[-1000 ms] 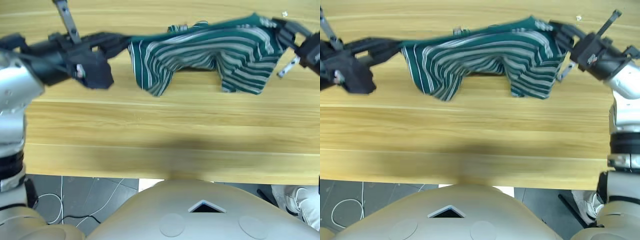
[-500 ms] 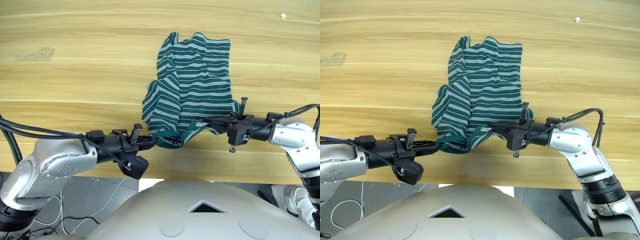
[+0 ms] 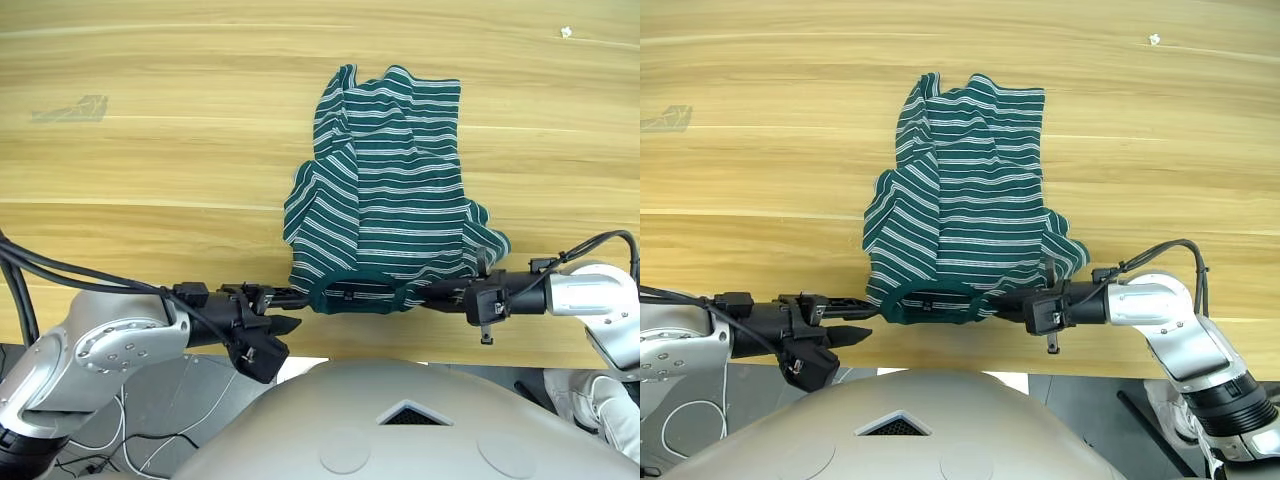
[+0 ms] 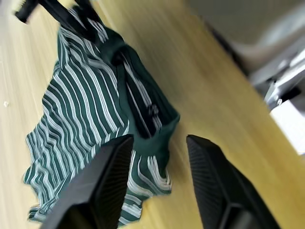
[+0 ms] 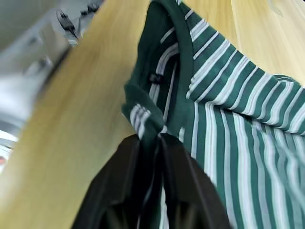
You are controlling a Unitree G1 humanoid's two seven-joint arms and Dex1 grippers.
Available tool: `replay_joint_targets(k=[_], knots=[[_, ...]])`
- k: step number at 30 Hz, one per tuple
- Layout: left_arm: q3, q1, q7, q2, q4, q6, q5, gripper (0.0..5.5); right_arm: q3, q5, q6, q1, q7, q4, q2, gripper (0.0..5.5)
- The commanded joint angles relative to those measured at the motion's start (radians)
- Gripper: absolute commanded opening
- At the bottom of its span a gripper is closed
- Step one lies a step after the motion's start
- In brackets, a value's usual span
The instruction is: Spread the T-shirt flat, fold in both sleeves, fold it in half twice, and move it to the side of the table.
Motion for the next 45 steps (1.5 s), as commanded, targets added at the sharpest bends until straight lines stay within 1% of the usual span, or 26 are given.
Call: replay_joint_targets(k=[1, 2, 3, 5, 11, 12, 13, 14, 15, 18, 21, 25, 29, 31, 36, 39, 45], knots=[[0.044, 0.015, -0.023, 0.012, -0.013, 0.046, -0.128, 2.71, -0.023, 0.048, 0.061, 0.028, 0.063, -0.034, -0.064, 1.55], [0.062, -0.003, -0.028, 0.009, 0.002, 0.072, -0.190, 2.87, -0.029, 0.061, 0.074, 0.031, 0.078, -0.033, -0.074, 1.74], [0.086, -0.027, -0.030, 0.003, 0.023, 0.101, -0.255, 2.92, -0.035, 0.073, 0.087, 0.033, 0.095, -0.033, -0.086, 1.81], [0.125, -0.071, -0.030, -0.003, 0.068, 0.146, -0.339, 3.24, -0.047, 0.082, 0.098, 0.039, 0.116, -0.034, -0.102, 2.16], [0.129, -0.115, -0.033, -0.009, 0.121, 0.170, -0.353, 4.13, -0.101, 0.102, 0.102, 0.060, 0.125, -0.032, -0.107, 3.13], [0.114, -0.163, 0.007, -0.034, 0.171, 0.160, -0.299, 4.35, -0.127, 0.103, 0.094, 0.039, 0.098, -0.014, -0.082, 3.38], [0.082, -0.236, 0.096, -0.063, 0.258, 0.147, -0.153, 4.59, -0.156, 0.104, 0.086, 0.014, 0.064, 0.010, -0.053, 3.65], [0.040, -0.308, 0.194, -0.075, 0.358, 0.098, 0.041, 4.69, -0.191, 0.083, 0.068, -0.001, 0.024, 0.035, -0.034, 3.77], [-0.001, -0.365, 0.271, -0.088, 0.434, 0.057, 0.190, 4.86, -0.228, 0.077, 0.055, 0.004, 0.002, 0.051, -0.029, 3.94], [-0.099, -0.444, 0.421, -0.133, 0.529, -0.021, 0.449, 5.28, -0.281, 0.036, 0.031, -0.011, -0.040, 0.082, -0.033, 4.42], [-0.189, -0.505, 0.526, -0.201, 0.592, -0.063, 0.609, 5.40, -0.286, -0.076, -0.003, -0.023, -0.081, 0.158, -0.062, 4.92], [-0.271, -0.560, 0.620, -0.301, 0.720, -0.092, 0.699, 5.40, -0.277, -0.174, -0.067, -0.073, -0.144, 0.239, -0.030, 4.92], [-0.316, -0.589, 0.670, -0.352, 0.812, -0.121, 0.733, 5.40, -0.253, -0.311, -0.117, -0.142, -0.221, 0.329, -0.021, 4.92], [-0.323, -0.595, 0.678, -0.362, 0.823, -0.125, 0.737, 5.40, -0.237, -0.376, -0.149, -0.163, -0.257, 0.377, -0.020, 4.92], [-0.333, -0.592, 0.681, -0.359, 0.867, -0.136, 0.736, 5.40, -0.224, -0.425, -0.181, -0.187, -0.317, 0.412, 0.012, 4.92], [-0.348, -0.568, 0.693, -0.354, 0.887, -0.140, 0.748, 5.40, -0.190, -0.465, -0.196, -0.208, -0.334, 0.437, 0.029, 4.92], [-0.356, -0.556, 0.692, -0.348, 0.874, -0.140, 0.751, 5.40, -0.118, -0.513, -0.218, -0.187, -0.354, 0.468, 0.062, 4.92]])
